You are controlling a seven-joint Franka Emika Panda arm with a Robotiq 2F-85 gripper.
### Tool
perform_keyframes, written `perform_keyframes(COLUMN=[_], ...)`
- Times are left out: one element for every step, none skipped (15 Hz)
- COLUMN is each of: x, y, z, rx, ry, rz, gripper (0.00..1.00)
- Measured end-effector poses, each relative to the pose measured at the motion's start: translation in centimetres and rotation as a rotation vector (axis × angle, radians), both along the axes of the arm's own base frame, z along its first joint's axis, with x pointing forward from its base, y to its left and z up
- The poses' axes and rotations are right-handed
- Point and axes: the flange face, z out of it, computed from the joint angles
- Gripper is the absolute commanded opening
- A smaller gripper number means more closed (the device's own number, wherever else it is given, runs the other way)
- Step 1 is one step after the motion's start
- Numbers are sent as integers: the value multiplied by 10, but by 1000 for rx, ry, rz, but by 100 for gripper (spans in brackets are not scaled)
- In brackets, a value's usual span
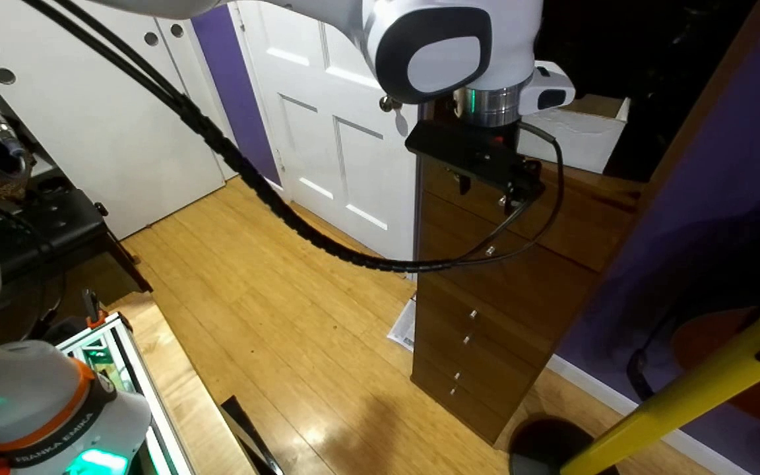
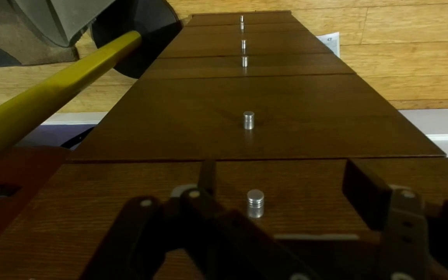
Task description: Open the top drawer
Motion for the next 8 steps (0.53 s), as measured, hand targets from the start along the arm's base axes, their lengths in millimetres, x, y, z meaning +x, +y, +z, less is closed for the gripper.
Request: perform_keyframes(x=[4, 8, 12, 15, 17, 20, 23, 26], y=[-2, -3, -4, -6, -7, -8, -9, -10], z=[-1, -2, -3, -4, -5, -7, -7, -9], rx=[4, 7, 9, 10, 10, 9, 6, 3], ry=[-5, -9, -12, -14, -16, -22, -30, -35], rz=[-2, -4, -5, -6, -6, -7, -8, -8], gripper=[64, 63, 56, 64, 66, 55, 54, 40])
